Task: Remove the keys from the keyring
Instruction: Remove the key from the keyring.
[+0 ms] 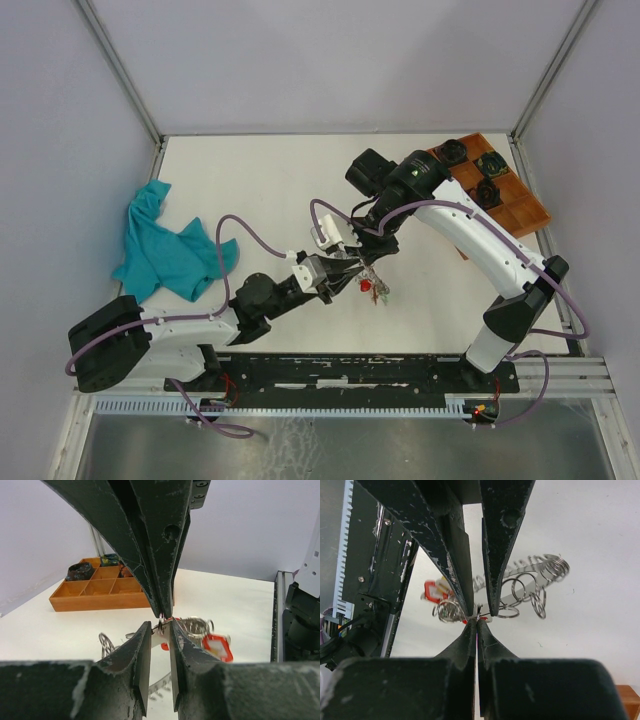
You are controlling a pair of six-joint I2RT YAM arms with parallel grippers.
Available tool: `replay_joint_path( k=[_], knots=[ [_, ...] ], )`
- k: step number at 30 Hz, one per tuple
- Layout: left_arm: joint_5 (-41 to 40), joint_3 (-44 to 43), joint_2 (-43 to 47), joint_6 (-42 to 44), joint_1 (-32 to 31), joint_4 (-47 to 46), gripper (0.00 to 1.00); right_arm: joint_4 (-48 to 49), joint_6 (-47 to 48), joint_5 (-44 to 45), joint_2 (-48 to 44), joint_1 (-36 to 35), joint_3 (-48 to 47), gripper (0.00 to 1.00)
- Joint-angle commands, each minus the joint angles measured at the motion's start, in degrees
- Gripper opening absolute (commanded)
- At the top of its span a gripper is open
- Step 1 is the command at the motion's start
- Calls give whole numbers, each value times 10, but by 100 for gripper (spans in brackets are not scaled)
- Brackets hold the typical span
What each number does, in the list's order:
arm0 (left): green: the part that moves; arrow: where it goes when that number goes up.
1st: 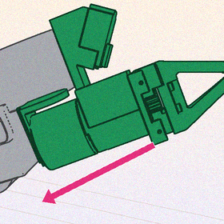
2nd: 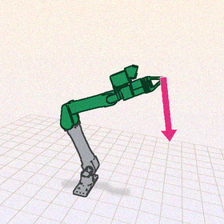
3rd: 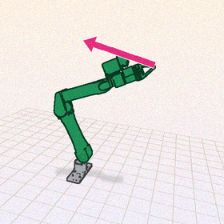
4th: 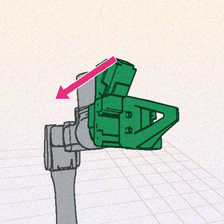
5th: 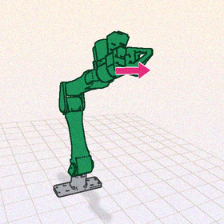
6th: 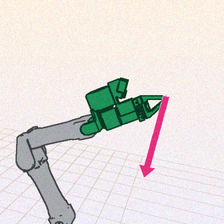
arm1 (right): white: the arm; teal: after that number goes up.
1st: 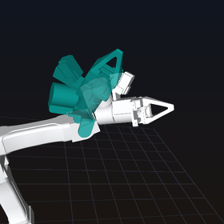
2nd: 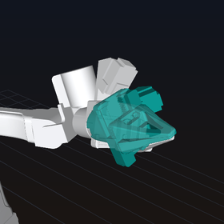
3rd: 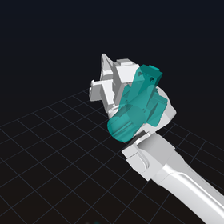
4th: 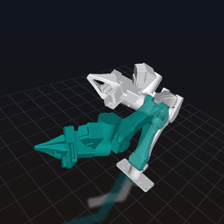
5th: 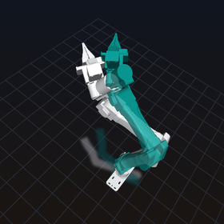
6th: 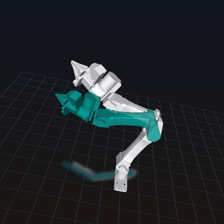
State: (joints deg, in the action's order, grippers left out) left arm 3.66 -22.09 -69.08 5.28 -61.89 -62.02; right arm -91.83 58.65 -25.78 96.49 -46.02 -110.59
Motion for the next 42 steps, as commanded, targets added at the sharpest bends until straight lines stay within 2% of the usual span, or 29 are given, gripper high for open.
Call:
replay_joint_path(
  k=[1,13,14,16,17,22,29,35,38,42],
  knots=[
    [-28,-25,-2,32,-4,-7,28,-66,10,-33,-10,-3,-26,1],
    [-7,-50,-8,44,-6,56,24,-72,12,-44,-11,-4,-31,1],
    [-4,-51,-7,44,-6,58,21,-72,14,-45,-11,-4,-31,1],
    [2,-52,-6,46,-6,60,7,-74,15,-47,-10,-4,-30,1],
    [3,-53,-6,45,-6,62,3,-74,15,-48,-10,-4,-30,1],
    [7,-48,0,47,-6,52,3,-71,14,-57,-12,-4,-27,3],
    [-2,-9,36,35,-6,-13,3,-58,8,-92,-32,25,-18,36],
    [-8,14,56,21,-6,-54,3,-28,10,-197,-67,109,15,48],
    [-7,17,66,11,-6,-63,3,64,-34,-252,-111,139,100,53],
    [-9,21,79,-4,-5,-78,3,181,-98,-275,-160,152,178,57]
  ],
)
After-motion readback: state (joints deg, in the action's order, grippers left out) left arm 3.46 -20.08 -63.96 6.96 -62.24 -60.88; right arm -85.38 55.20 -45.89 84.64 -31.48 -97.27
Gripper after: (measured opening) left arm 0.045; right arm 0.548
